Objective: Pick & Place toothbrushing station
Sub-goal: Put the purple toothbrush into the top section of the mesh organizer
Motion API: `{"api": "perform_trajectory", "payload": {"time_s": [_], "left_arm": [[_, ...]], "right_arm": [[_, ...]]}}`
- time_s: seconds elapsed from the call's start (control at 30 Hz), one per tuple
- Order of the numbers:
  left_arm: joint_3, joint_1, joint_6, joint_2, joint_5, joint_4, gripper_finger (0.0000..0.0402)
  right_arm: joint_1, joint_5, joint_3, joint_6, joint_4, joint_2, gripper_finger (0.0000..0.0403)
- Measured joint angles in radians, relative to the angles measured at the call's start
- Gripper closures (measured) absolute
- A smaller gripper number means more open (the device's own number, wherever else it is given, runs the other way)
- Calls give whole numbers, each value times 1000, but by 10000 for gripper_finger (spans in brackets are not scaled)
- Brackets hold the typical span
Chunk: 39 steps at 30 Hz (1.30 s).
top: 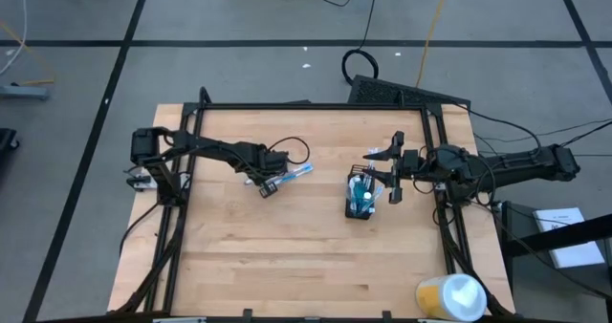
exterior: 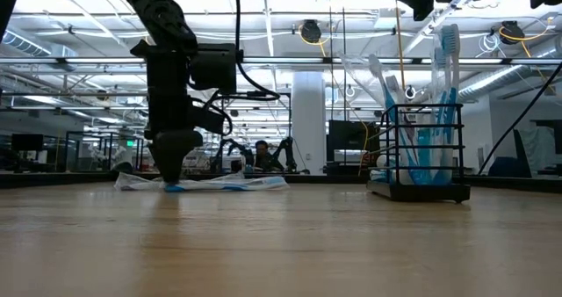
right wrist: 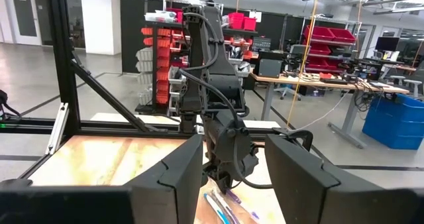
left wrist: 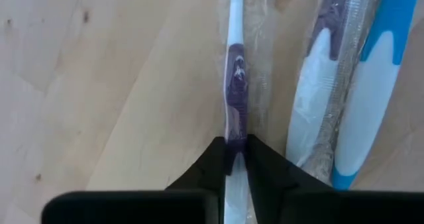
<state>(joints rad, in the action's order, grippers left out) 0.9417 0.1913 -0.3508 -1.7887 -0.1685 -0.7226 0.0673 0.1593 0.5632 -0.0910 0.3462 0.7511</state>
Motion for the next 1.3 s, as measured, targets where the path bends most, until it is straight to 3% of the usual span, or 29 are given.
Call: {"api": "perform_trajectory", "payload": {"time_s": [0.2, 0.47, 0.63, 0.87, 1.07, 1.3], "left_arm": [[-8, -5, 6, 44, -55, 48, 372], [-10, -4, 42, 266, -147, 114, 388], [-8, -7, 137, 416, -138, 325, 388], [-8, -38, 344, 458, 38, 729, 388], [-7, -51, 435, 366, 181, 1029, 388], [-7, -31, 400, 196, 373, 1320, 388]], "right_arm": [[0, 0, 0, 0, 0, 0, 245], [0, 0, 0, 10, 0, 0, 245], [0, 0, 0, 10, 6, 0, 245], [0, 15, 0, 26, 7, 30, 245], [-1, 79, 0, 24, 34, 87, 245], [-2, 79, 0, 23, 69, 120, 245]]}}
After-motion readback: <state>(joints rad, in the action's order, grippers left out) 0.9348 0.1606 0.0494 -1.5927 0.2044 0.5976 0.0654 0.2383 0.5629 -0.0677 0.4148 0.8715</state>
